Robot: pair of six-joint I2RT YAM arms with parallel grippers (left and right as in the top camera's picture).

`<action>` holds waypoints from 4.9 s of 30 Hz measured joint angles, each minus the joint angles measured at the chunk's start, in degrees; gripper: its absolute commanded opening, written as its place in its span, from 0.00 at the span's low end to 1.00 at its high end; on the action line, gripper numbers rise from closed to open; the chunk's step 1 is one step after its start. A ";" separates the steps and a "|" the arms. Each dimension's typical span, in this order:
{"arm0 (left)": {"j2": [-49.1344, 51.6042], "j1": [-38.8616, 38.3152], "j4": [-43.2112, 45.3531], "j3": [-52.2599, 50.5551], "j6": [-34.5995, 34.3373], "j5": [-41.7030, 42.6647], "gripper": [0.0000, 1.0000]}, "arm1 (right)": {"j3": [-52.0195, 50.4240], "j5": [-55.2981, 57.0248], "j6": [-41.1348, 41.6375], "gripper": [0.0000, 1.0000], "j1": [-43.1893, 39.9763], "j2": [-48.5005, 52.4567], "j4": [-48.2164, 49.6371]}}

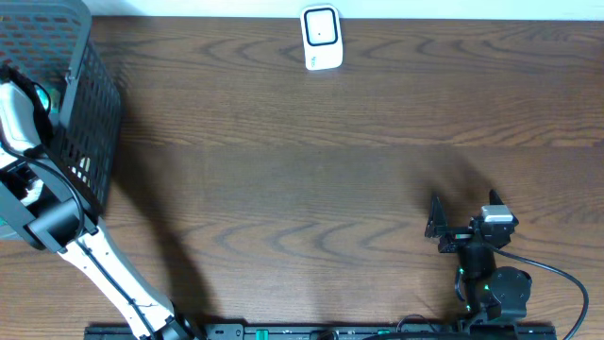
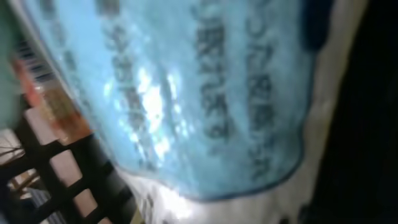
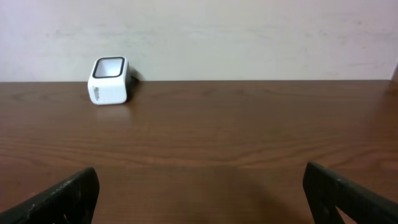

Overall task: Scan the item barcode
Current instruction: 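Reach the left gripper into the grey basket and grasp the white snack bag, then carry the white snack bag to the scanner and hold it under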

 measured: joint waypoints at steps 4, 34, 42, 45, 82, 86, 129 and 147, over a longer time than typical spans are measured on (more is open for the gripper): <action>-0.52 0.50 -0.94 2.21 0.09 3.19 0.08 | 0.00 0.00 -0.02 0.99 0.00 0.00 -0.02; -21.44 0.63 18.25 2.34 5.90 15.19 0.97 | 0.00 0.00 0.00 0.99 0.00 0.00 0.00; -9.35 0.63 16.50 2.16 2.21 15.32 0.98 | 0.00 0.00 -0.02 0.99 0.00 0.00 -0.02; -6.01 0.63 19.06 2.12 1.40 16.33 0.99 | 0.00 -0.02 0.00 0.99 0.00 0.00 -0.02; -25.42 8.04 28.13 0.87 6.40 33.86 0.07 | 0.00 0.00 -0.02 0.99 0.00 0.00 -0.02; -34.34 7.37 31.47 1.79 6.40 34.97 0.07 | 0.00 0.00 0.00 0.99 0.00 0.00 -0.02; -2.23 -63.63 22.62 2.14 22.56 28.72 0.70 | 0.00 0.00 0.00 0.99 0.00 0.00 -0.02; -16.02 -63.28 11.89 -2.16 22.45 28.59 0.07 | 0.00 0.00 0.00 0.99 0.00 0.00 -0.02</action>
